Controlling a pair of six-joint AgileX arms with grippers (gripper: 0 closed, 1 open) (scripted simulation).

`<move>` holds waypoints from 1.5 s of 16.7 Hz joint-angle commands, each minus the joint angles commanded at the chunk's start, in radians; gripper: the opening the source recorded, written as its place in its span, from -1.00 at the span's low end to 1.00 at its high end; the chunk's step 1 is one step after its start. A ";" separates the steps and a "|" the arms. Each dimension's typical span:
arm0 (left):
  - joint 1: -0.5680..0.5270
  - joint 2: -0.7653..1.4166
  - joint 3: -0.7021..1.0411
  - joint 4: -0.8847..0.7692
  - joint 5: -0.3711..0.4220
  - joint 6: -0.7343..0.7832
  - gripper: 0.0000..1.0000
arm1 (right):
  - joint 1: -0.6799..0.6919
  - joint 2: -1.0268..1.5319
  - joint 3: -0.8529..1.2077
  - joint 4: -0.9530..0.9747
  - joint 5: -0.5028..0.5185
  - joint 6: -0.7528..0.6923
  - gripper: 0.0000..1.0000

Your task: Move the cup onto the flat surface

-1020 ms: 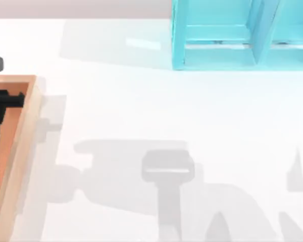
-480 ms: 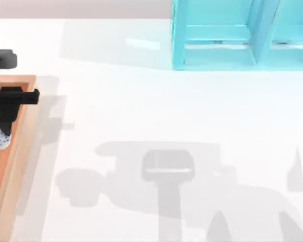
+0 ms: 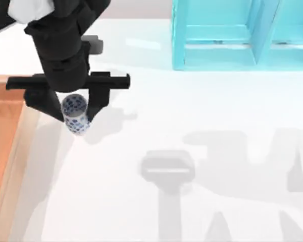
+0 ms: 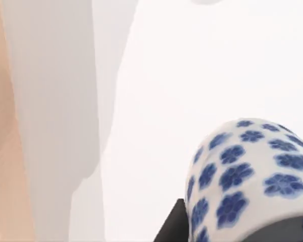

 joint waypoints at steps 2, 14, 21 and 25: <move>-0.134 0.072 0.099 -0.027 -0.001 -0.133 -1.00 | 0.000 0.000 0.000 0.000 0.000 0.000 1.00; -0.630 0.337 0.464 -0.127 -0.004 -0.623 -1.00 | 0.000 0.000 0.000 0.000 0.000 0.000 1.00; -0.627 0.334 0.391 -0.054 -0.005 -0.618 -1.00 | 0.000 0.000 0.000 0.000 0.000 0.000 1.00; -0.625 0.335 0.246 0.090 -0.004 -0.618 -1.00 | 0.000 0.000 0.000 0.000 0.000 0.000 1.00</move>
